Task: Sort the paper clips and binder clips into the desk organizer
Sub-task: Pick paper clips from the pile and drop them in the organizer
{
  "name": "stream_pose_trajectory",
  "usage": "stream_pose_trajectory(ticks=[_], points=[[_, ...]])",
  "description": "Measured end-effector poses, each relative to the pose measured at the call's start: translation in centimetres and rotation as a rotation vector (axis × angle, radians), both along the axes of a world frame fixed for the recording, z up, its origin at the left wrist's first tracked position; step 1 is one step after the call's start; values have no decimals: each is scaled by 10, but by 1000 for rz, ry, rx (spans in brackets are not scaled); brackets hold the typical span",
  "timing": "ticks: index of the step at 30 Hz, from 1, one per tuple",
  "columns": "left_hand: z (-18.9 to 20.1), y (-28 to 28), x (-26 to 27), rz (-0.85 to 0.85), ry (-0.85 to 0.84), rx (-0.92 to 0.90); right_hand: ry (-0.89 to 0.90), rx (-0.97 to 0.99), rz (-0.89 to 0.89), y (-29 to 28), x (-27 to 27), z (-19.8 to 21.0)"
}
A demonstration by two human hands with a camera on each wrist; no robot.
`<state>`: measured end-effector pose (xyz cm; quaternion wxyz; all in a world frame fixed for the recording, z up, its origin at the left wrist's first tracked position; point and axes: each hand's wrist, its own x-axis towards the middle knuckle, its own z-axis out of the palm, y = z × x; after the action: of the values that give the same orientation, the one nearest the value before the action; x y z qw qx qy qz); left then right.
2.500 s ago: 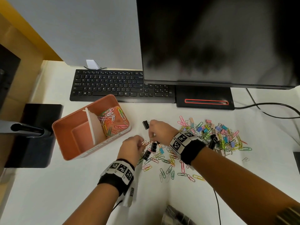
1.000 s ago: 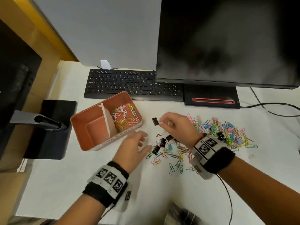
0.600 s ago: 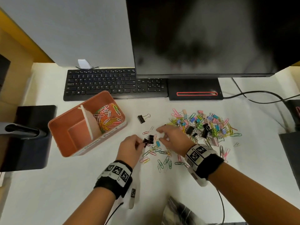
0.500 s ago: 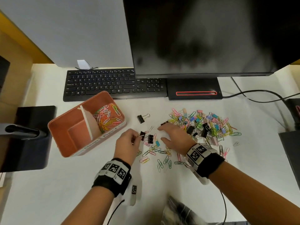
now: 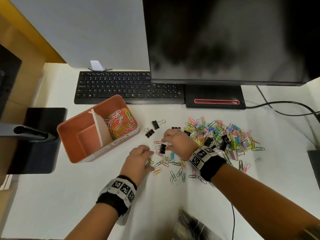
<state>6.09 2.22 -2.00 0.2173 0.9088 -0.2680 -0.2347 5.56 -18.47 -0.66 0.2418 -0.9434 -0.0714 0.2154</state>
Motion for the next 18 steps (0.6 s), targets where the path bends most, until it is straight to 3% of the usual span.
stream_pose_trajectory(ticks=[4, 8, 18], points=[[0, -5, 6, 48, -20, -61, 24, -60, -3, 1, -2, 0], [-3, -6, 12, 86, 15, -93, 144, -37, -124, -1, -4, -1], [-9, 1, 12, 87, 27, -92, 93, 57, -189, 4, 7, -1]])
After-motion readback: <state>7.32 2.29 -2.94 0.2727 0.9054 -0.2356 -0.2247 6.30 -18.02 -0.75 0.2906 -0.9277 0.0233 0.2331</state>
